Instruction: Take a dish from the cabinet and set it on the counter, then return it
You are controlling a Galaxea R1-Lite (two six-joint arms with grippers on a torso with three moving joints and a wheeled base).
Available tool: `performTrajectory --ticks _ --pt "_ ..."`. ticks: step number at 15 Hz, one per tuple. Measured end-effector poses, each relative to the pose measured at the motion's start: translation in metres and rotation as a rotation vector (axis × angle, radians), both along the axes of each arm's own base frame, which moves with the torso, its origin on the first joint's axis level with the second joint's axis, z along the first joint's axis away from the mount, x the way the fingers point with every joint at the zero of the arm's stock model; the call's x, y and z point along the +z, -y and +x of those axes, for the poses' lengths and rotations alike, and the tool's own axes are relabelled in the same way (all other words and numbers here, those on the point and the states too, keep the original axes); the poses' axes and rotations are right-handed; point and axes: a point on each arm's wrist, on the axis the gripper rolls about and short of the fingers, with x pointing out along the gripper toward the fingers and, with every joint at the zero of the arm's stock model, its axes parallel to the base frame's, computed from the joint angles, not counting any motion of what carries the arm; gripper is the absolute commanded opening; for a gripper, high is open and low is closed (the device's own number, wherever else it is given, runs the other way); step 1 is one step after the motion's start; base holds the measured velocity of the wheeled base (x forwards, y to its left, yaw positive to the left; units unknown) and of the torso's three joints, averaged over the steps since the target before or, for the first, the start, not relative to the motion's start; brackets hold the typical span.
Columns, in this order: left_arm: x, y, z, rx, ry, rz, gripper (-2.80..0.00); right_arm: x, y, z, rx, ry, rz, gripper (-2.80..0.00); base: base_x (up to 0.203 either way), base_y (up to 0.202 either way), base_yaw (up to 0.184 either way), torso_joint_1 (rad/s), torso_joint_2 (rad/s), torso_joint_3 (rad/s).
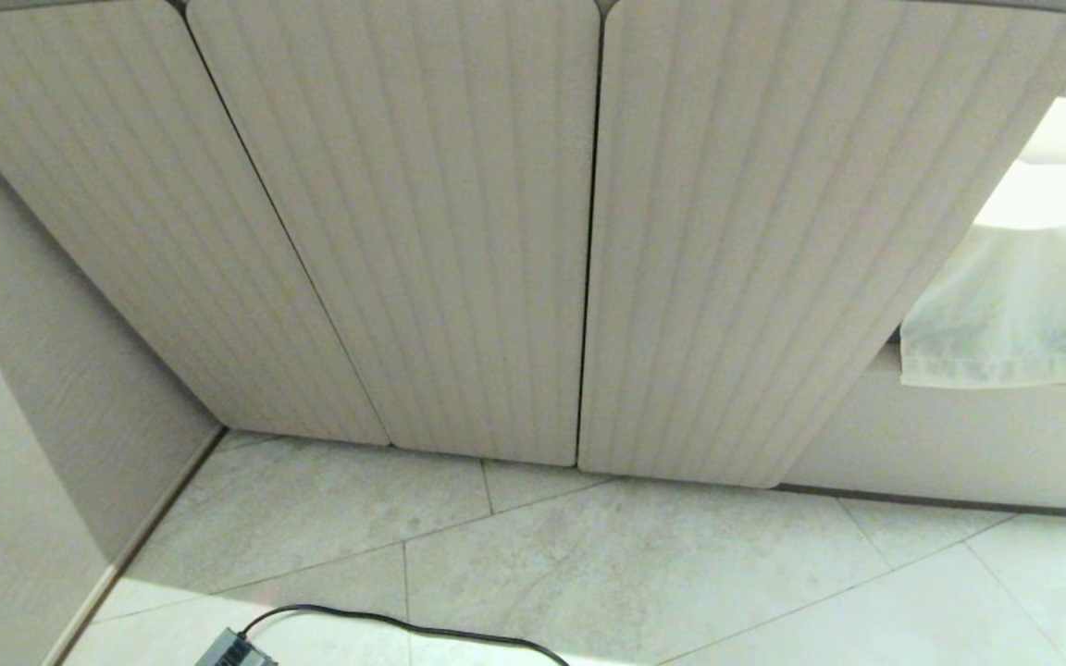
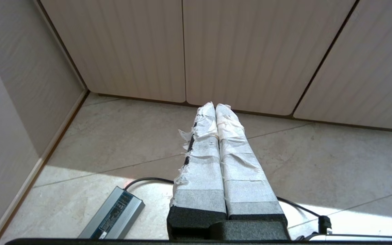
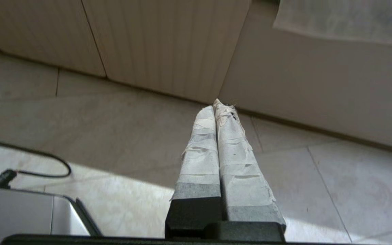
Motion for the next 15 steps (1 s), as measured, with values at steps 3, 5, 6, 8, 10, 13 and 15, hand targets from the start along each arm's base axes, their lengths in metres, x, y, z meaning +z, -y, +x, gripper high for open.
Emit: performTrajectory --ticks 3,5,6,8,10,13,15 --pt "0.0 0.0 0.0 -0.001 0.0 0.0 -2.8 -0.0022 0.0 -0.0066 -0.002 0.073 0.009 -2.8 0.0 0.0 0.0 0.0 0.0 0.0" --pt "0.0 0.0 0.0 0.0 0.0 0.0 -2.8 -0.0036 0.0 -0.0086 -0.001 0.089 0.035 -2.8 0.0 0.0 0.0 0.0 0.0 0.0" --pt "0.0 0.0 0.0 0.0 0.0 0.0 -2.8 -0.0049 0.0 -0.0091 -0.003 0.084 0.048 -2.8 0.0 0.0 0.0 0.0 0.0 0.0" --pt "0.0 0.0 0.0 0.0 0.0 0.0 -2.8 -0.0057 0.0 -0.0097 -0.005 0.085 0.072 -2.8 0.0 0.0 0.0 0.0 0.0 0.0" --pt "0.0 0.0 0.0 -0.001 0.0 0.0 -2.8 -0.0059 0.0001 -0.0099 -0.009 0.086 0.1 -2.8 0.0 0.0 0.0 0.0 0.0 0.0" --pt "0.0 0.0 0.0 -0.001 0.0 0.0 -2.8 -0.0059 0.0001 -0.0099 -0.013 0.087 0.137 -2.8 0.0 0.0 0.0 0.0 0.0 0.0" --pt "0.0 0.0 0.0 0.0 0.0 0.001 -2.8 -0.0059 0.0001 -0.0099 -0.013 0.088 0.137 -2.8 0.0 0.0 0.0 0.0 0.0 0.0"
